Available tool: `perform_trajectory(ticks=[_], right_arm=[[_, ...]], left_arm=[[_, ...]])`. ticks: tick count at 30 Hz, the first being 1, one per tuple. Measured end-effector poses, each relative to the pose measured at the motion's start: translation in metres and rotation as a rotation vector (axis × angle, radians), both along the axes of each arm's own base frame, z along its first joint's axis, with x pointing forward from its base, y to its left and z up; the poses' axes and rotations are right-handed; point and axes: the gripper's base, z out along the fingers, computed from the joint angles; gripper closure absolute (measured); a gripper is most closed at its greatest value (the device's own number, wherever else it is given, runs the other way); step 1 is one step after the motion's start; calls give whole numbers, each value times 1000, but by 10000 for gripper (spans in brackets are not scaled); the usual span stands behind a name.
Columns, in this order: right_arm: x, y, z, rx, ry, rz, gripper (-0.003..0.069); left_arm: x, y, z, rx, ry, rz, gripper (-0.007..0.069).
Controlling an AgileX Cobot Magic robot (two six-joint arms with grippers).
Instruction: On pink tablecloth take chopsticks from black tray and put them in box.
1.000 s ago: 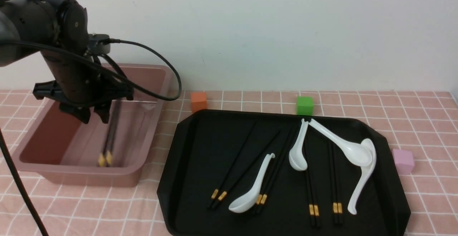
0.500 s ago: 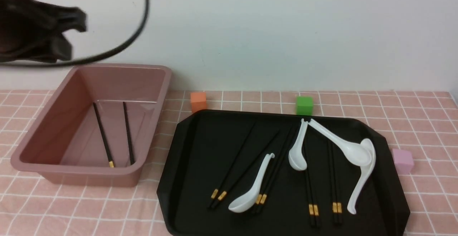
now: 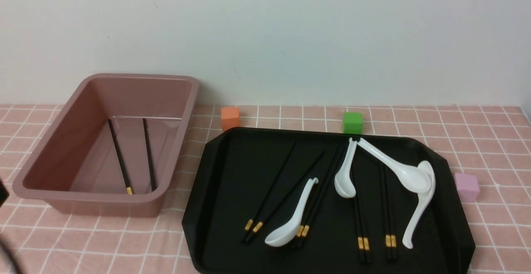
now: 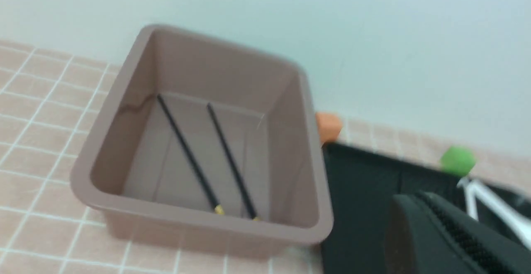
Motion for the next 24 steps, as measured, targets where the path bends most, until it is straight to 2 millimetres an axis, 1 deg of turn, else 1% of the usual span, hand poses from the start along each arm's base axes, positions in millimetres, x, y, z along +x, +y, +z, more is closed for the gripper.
perform_trajectory(ticks=[1,4,6,8,9,10,12,17,19,21,22,23,24], right_arm=[[0,0,0,0,0,0,419],[0,0,0,0,0,0,419],[0,0,0,0,0,0,419],[0,0,0,0,0,0,419],[0,0,0,0,0,0,419],[0,0,0,0,0,0,419],[0,0,0,0,0,0,419],[0,0,0,0,0,0,419],[0,0,0,0,0,0,419],[0,0,0,0,0,0,419],[0,0,0,0,0,0,419],[0,0,0,0,0,0,419],[0,0,0,0,0,0,419]], left_arm=[[-6,1,-10,-25,-45,5,638],[-17,3,-24,-47,-117,8,638],[-21,4,-38,-55,-133,8,638],[-23,4,-45,-56,-130,8,638],[-23,4,-54,-54,-120,8,638],[-23,4,-58,-53,-112,9,638],[-22,4,-63,-46,-96,8,638],[-21,5,-76,40,-69,12,638],[-20,6,-92,61,-38,38,638],[-21,7,-97,64,-22,53,638],[-22,9,-103,62,28,77,638],[-23,9,-105,63,48,83,638],[-24,10,-113,70,124,96,638]])
